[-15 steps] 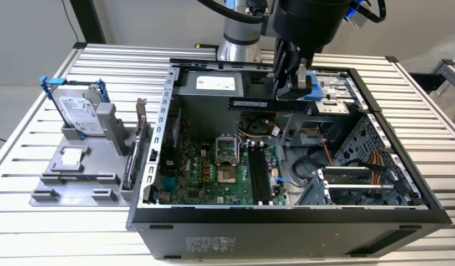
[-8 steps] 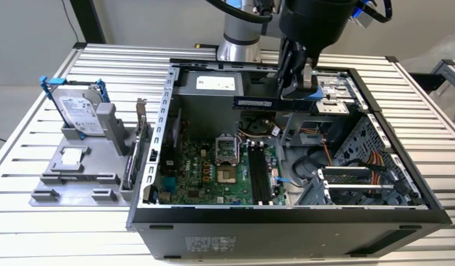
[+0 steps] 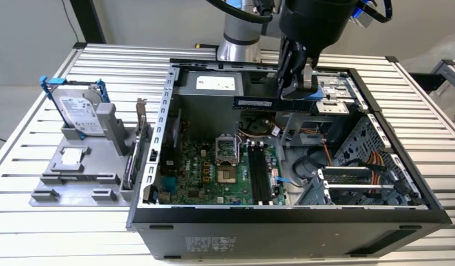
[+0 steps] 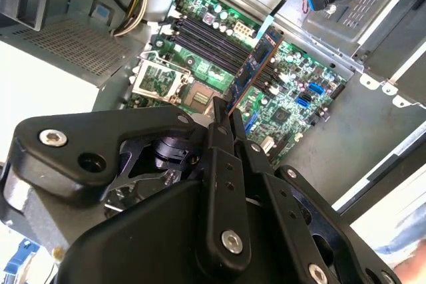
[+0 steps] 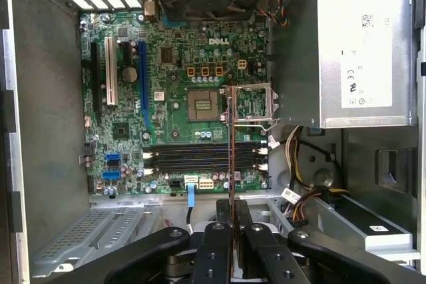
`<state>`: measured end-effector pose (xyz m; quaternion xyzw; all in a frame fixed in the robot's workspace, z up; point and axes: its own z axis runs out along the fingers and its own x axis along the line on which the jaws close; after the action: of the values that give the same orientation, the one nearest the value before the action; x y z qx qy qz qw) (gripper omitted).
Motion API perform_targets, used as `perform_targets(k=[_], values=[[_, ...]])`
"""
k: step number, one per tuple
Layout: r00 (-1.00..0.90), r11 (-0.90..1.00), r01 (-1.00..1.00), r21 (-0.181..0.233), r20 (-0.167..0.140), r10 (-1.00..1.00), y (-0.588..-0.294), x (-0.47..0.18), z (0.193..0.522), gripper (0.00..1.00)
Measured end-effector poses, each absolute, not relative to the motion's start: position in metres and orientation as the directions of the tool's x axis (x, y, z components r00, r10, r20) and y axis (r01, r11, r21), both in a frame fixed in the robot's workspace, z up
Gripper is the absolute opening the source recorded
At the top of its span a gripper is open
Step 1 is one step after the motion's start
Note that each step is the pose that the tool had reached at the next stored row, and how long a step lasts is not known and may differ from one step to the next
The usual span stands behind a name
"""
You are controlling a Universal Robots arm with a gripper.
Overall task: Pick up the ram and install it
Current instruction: 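Insert the ram into the slot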
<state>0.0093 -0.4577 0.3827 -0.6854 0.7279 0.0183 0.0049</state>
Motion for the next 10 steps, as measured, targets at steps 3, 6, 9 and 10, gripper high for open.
perform_targets(k=[3,6,9,10], values=[[-0.060,0.060,-0.998,0.020,-0.032,-0.998,-0.4577,0.0094,0.3827,0.00],[-0.074,0.073,-0.997,0.020,-0.032,-0.997,-0.4577,0.0094,0.3827,0.00],[-0.104,0.103,-0.994,0.020,-0.032,-0.994,-0.4577,0.0095,0.3827,0.00],[-0.117,0.116,-0.993,0.020,-0.032,-0.993,-0.4577,0.0094,0.3827,0.00]])
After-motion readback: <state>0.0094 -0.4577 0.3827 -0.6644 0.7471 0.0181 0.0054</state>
